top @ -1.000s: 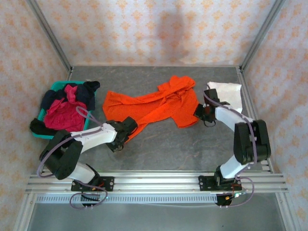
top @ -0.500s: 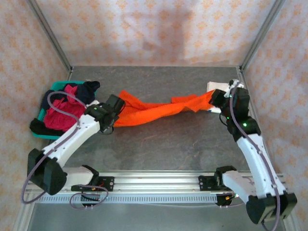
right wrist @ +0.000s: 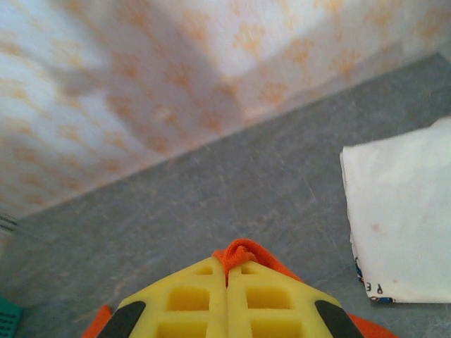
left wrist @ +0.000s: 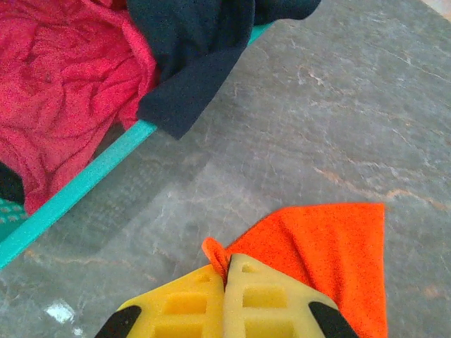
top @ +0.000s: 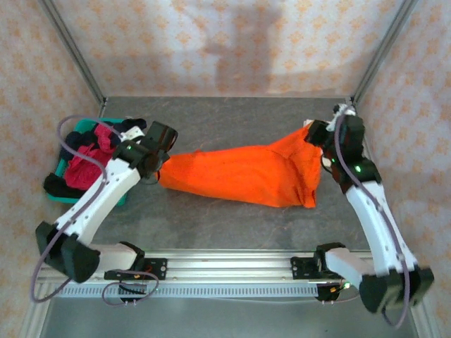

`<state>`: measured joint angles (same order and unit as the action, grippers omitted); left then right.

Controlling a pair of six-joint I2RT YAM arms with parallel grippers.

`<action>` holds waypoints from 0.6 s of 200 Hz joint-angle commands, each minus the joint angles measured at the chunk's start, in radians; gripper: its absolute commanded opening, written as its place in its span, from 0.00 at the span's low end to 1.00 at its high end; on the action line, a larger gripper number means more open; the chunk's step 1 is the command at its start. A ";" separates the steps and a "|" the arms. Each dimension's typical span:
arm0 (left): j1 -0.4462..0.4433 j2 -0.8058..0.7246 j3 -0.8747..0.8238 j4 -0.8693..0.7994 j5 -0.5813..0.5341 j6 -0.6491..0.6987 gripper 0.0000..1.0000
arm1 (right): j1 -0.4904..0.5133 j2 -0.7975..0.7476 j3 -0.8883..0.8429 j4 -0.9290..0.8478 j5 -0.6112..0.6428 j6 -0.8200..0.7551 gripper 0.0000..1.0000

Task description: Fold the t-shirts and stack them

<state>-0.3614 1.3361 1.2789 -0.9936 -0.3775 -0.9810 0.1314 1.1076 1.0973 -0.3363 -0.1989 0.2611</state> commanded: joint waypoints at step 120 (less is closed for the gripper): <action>0.234 0.746 1.489 -0.174 0.048 0.291 0.00 | -0.018 0.600 0.950 0.208 -0.089 0.033 0.00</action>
<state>-0.1291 2.1983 2.6831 -1.0832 -0.3286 -0.7525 0.1207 1.8023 1.9743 -0.1951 -0.2634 0.2665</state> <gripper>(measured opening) 0.053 0.046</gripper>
